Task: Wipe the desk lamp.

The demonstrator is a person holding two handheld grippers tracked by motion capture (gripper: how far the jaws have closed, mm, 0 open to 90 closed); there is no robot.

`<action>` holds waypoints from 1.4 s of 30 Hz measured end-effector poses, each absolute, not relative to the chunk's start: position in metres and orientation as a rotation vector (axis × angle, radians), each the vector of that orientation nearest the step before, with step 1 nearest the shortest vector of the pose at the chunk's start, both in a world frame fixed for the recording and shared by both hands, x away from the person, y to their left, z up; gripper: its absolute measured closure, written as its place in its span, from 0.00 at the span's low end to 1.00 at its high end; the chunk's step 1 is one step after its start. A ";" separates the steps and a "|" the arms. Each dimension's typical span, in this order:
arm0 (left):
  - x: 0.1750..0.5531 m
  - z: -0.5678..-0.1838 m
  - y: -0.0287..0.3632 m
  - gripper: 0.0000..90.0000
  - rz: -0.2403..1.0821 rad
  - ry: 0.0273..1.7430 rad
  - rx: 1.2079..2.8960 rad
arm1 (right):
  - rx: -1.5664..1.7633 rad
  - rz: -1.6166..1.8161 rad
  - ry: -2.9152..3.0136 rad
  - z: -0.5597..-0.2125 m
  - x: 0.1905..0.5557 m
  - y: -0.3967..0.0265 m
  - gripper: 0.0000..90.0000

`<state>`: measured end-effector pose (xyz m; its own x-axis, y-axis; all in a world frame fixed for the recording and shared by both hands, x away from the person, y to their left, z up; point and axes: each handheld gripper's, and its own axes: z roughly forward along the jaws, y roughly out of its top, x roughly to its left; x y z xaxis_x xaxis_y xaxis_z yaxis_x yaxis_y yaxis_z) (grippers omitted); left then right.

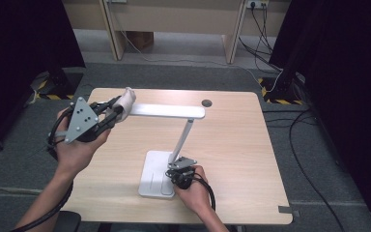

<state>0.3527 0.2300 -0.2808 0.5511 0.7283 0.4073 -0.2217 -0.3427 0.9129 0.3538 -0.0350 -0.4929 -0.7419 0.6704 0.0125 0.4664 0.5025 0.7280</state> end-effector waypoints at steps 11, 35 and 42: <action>0.354 -0.281 0.218 0.88 1.015 0.425 1.643 | 0.957 1.082 2.476 -0.493 0.354 -0.036 1.00; 0.356 -0.281 0.189 0.88 1.000 0.396 1.649 | 0.951 1.092 2.468 -0.494 0.354 -0.036 1.00; 0.358 -0.281 0.181 0.88 0.982 0.390 1.652 | 0.948 1.094 2.467 -0.494 0.354 -0.036 1.00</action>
<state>0.3577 0.1811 -0.2810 0.5991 0.6944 0.3988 -0.2325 -0.3257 0.9164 0.3537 -0.0363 -0.4942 -0.7452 0.6668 0.0087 0.4542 0.4979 0.7388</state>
